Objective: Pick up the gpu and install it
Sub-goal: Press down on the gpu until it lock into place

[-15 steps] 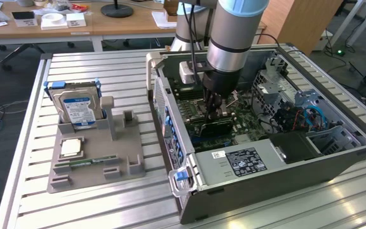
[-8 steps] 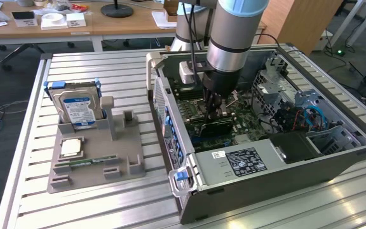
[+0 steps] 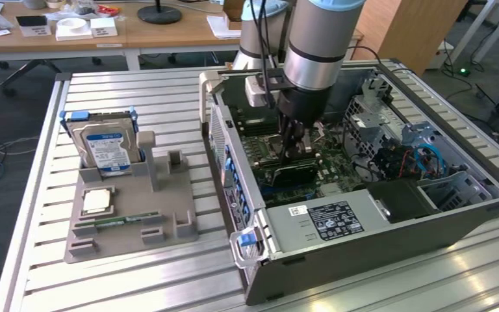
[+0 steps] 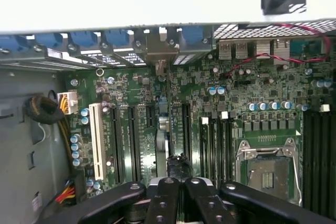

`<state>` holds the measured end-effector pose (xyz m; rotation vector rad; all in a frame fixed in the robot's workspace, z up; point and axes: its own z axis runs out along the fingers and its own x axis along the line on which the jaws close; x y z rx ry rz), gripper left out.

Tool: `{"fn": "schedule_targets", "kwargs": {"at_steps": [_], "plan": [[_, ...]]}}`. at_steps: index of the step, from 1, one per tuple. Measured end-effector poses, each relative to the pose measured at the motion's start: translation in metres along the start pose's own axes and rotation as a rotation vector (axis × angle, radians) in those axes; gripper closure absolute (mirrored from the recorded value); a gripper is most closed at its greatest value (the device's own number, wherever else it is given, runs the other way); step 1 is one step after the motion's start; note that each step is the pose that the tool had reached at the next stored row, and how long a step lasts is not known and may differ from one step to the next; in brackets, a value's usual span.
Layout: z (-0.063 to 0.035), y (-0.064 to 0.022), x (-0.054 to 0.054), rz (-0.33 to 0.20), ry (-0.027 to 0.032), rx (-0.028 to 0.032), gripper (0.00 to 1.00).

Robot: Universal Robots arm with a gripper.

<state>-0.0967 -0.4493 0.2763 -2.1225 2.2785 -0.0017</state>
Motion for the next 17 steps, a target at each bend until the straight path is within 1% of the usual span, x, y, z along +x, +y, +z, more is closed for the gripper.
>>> {"fn": "schedule_targets", "kwargs": {"at_steps": [7,14,17], "plan": [[-0.0162,-0.0014,0.0,0.0,0.0002,0.0,0.89],[-0.0172,-0.0015,0.0,0.0,0.0003,0.0,0.89],[-0.0213,-0.0016,0.0,0.0,0.0004,0.0,0.89]]}}
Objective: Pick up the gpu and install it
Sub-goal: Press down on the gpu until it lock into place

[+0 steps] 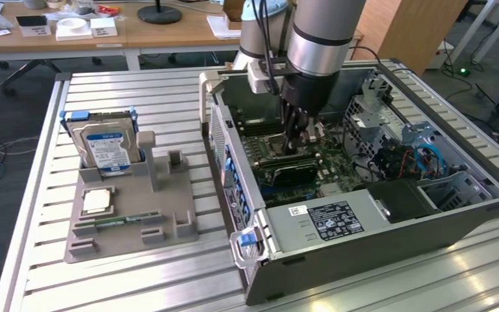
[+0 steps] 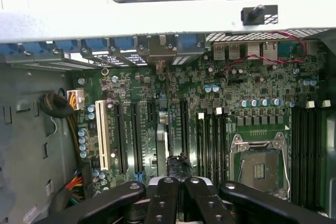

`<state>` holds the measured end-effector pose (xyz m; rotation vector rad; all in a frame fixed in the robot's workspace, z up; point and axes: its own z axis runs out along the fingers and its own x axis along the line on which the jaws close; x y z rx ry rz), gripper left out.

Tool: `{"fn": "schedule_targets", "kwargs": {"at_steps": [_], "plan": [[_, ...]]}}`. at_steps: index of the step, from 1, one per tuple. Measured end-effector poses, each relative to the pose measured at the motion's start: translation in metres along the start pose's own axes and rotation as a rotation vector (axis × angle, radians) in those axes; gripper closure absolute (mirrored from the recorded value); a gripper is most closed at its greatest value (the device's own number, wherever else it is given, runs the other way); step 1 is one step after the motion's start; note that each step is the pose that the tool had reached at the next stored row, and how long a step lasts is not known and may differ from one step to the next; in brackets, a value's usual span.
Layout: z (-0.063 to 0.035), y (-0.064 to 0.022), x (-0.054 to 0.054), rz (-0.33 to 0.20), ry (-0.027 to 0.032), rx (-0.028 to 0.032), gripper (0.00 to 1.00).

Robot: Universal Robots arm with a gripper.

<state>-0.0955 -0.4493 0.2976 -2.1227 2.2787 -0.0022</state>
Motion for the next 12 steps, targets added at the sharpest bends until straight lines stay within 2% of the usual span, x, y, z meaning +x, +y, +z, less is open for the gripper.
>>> {"fn": "schedule_targets", "kwargs": {"at_steps": [6,12], "plan": [[-0.009,-0.0002,-0.0002,0.0,0.0001,0.0,0.89],[-0.0094,-0.0002,-0.0002,0.0,0.0,0.0,0.89]]}}
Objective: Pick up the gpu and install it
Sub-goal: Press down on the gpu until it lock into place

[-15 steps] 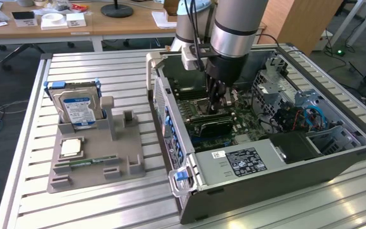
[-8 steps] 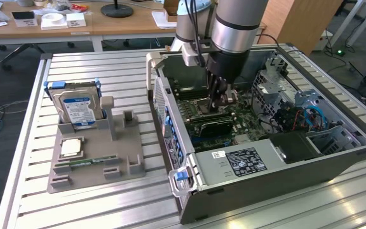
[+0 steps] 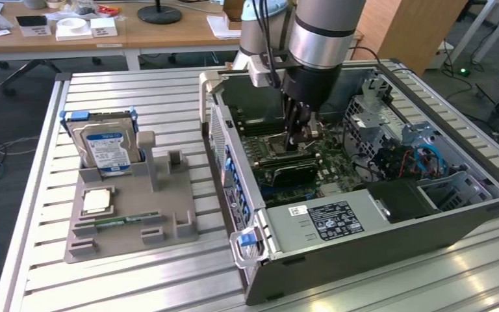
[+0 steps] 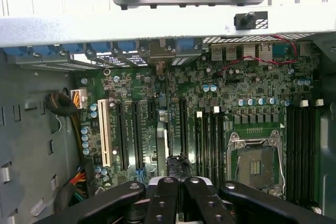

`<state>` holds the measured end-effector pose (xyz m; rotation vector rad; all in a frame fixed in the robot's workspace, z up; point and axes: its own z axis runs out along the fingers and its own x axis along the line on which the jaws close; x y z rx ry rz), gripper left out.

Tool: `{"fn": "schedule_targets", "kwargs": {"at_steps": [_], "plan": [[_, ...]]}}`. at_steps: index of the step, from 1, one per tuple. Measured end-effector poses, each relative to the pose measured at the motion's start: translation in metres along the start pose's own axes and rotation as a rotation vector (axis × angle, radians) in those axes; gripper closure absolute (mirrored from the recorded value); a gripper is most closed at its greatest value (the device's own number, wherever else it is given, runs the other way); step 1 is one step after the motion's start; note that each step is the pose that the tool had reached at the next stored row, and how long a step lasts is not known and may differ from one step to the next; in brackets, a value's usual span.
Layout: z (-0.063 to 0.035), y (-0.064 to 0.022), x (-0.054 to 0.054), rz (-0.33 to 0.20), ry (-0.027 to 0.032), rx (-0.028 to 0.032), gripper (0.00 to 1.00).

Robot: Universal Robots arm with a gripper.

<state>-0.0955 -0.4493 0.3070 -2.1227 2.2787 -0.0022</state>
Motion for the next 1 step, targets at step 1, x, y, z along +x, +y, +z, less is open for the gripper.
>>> {"fn": "schedule_targets", "kwargs": {"at_steps": [1], "plan": [[0.0,0.0,0.0,0.0,0.0,0.0,0.89]]}}
